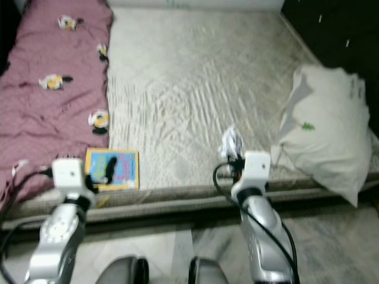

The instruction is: Clean up the room

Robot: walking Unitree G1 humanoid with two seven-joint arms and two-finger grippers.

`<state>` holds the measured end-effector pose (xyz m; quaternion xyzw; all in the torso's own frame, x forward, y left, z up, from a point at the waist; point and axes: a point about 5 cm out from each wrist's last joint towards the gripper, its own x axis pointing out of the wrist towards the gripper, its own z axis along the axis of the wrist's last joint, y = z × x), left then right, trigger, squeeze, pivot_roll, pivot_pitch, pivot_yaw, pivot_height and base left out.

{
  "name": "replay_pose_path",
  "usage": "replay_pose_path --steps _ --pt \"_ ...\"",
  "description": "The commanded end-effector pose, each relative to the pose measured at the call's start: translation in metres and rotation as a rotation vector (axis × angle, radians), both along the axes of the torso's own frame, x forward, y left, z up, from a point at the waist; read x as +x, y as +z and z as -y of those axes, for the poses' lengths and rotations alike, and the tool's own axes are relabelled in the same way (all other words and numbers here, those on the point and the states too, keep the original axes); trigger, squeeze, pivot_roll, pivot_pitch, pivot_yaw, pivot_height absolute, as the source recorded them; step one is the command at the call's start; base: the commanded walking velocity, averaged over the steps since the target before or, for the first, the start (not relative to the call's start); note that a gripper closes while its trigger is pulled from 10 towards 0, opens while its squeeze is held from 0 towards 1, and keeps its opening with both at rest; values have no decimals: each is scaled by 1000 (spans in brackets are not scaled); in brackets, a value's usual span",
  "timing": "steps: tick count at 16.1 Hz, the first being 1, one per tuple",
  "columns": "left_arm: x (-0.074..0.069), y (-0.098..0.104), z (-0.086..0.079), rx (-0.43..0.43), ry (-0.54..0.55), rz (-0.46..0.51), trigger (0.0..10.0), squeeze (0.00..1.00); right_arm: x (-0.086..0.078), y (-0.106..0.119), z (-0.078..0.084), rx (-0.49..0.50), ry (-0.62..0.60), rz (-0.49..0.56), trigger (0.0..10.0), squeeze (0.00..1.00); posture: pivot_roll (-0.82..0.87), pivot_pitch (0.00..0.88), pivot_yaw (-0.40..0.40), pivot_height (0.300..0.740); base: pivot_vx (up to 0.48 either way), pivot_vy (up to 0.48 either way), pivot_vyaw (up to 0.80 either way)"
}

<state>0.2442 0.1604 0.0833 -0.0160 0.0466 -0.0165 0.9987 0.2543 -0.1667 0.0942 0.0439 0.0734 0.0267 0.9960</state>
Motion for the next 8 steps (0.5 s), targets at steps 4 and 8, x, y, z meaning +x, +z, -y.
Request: replay_pose_path --steps 4,8 --pt "0 2 2 -20 -22 11 10000 0 6 3 5 -17 -20 18 10000 0 -24 143 -42 740 127 0 0" --pt "3 4 3 -26 -21 17 10000 0 10 5 4 -17 -16 28 10000 0 -22 156 -48 740 271 0 0"
